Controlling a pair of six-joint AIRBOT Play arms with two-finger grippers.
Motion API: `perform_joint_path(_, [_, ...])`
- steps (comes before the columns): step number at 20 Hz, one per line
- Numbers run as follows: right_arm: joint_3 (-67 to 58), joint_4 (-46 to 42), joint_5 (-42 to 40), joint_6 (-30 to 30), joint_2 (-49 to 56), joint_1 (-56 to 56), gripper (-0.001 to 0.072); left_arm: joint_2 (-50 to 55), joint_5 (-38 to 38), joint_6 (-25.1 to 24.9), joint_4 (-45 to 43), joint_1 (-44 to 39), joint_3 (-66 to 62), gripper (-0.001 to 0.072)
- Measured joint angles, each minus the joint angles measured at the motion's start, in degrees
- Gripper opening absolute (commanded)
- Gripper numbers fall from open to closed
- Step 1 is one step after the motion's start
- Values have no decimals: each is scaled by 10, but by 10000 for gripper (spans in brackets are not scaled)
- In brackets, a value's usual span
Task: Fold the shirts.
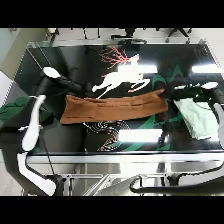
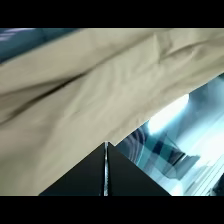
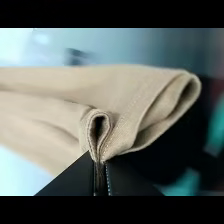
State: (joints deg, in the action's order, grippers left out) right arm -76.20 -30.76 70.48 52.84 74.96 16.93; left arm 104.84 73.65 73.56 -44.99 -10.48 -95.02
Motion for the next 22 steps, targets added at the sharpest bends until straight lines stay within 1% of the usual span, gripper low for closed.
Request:
perform_joint_path(3, [-28, 39, 46, 19, -52, 0, 22, 58, -54, 14, 0, -87, -23, 16])
perform_joint_path(6, [-40, 75, 86, 46, -111, 0, 22, 131, -101, 41, 1, -160, -82, 15])
perform_joint_path(10, [-45, 93, 112, 90, -172, 0, 22, 219, -122, 84, 3, -219, -183, 15])
perform_joint_path(12, [-46, 99, 118, 106, -186, 0, 22, 238, -116, 97, 2, -231, -219, 16])
perform_joint_path(14, [-46, 100, 123, 119, -192, -1, 22, 231, -95, 100, 9, -227, -230, 16])
perform_joint_path(16, [-46, 99, 124, 124, -192, -5, 22, 195, -61, 89, 36, -203, -225, 16])
perform_joint_path(19, [-46, 91, 112, 132, -184, -35, 22, 113, 22, 62, 105, -134, -227, 16])
perform_joint_path(22, [-38, 75, 50, 132, -162, -116, 23, 15, 89, 49, 194, -49, -238, 17])
